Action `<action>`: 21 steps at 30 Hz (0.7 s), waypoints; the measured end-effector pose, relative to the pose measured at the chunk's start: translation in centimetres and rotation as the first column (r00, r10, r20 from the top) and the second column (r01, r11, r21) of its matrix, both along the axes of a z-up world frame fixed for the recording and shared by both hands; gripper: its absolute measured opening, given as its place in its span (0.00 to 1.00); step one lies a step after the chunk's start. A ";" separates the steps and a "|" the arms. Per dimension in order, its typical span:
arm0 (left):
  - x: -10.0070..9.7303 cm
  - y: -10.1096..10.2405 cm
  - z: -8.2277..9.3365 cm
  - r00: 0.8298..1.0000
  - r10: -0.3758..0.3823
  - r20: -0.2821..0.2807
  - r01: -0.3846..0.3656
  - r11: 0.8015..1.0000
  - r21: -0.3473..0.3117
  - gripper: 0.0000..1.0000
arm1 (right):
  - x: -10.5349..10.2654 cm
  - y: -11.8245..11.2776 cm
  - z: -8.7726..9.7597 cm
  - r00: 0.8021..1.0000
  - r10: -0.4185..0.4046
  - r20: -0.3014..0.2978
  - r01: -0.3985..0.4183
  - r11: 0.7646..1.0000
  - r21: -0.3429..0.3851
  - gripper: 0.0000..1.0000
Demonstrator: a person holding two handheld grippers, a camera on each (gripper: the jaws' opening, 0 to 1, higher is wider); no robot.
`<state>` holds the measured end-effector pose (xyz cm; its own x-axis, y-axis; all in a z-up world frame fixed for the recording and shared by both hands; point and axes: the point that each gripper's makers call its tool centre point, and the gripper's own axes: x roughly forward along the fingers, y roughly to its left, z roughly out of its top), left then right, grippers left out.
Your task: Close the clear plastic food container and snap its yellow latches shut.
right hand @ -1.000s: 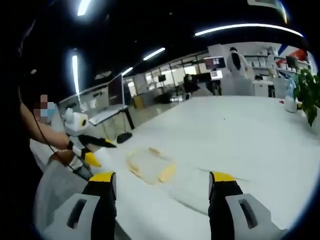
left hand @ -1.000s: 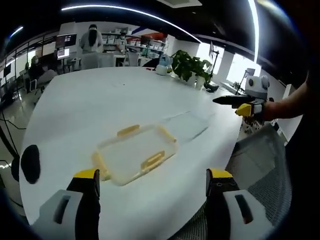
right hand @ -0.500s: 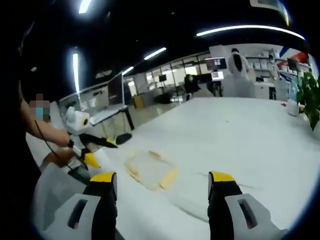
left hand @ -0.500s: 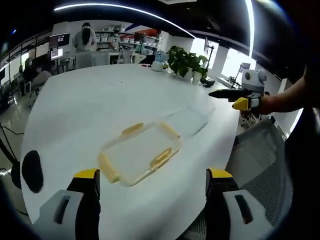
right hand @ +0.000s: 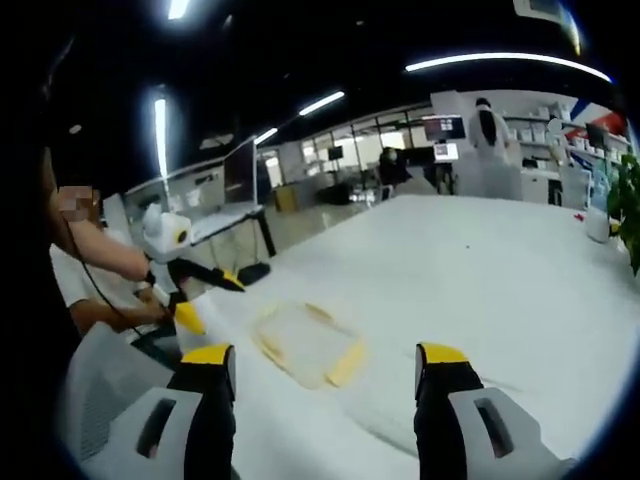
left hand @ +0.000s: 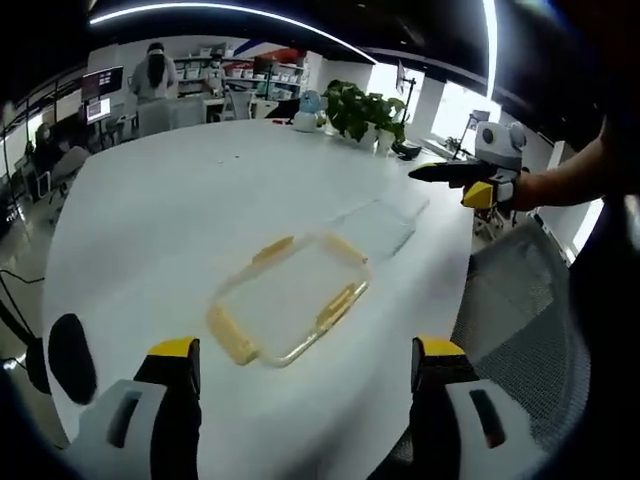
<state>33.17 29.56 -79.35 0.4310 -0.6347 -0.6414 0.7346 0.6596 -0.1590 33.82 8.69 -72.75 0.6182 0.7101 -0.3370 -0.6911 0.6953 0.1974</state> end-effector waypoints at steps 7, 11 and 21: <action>0.4 0.6 -0.2 1.000 -0.028 -0.003 0.028 1.000 0.013 0.87 | 0.3 0.7 -0.4 1.000 0.020 0.001 -0.020 1.000 -0.021 0.73; 0.6 0.6 -0.4 0.999 -0.054 -0.001 0.054 0.998 0.027 0.87 | 0.4 1.0 -0.5 0.999 0.034 0.005 -0.034 0.999 -0.037 0.72; 1.0 0.6 -0.9 0.989 -0.145 -0.010 0.145 0.987 0.063 0.87 | 0.6 2.0 -1.4 0.994 0.104 0.010 -0.102 0.987 -0.122 0.72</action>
<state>34.18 30.18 -80.30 0.3338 -0.6482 -0.6844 0.8226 0.5549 -0.1243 34.46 10.66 -74.18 0.5496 0.7251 -0.4149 -0.7629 0.6380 0.1045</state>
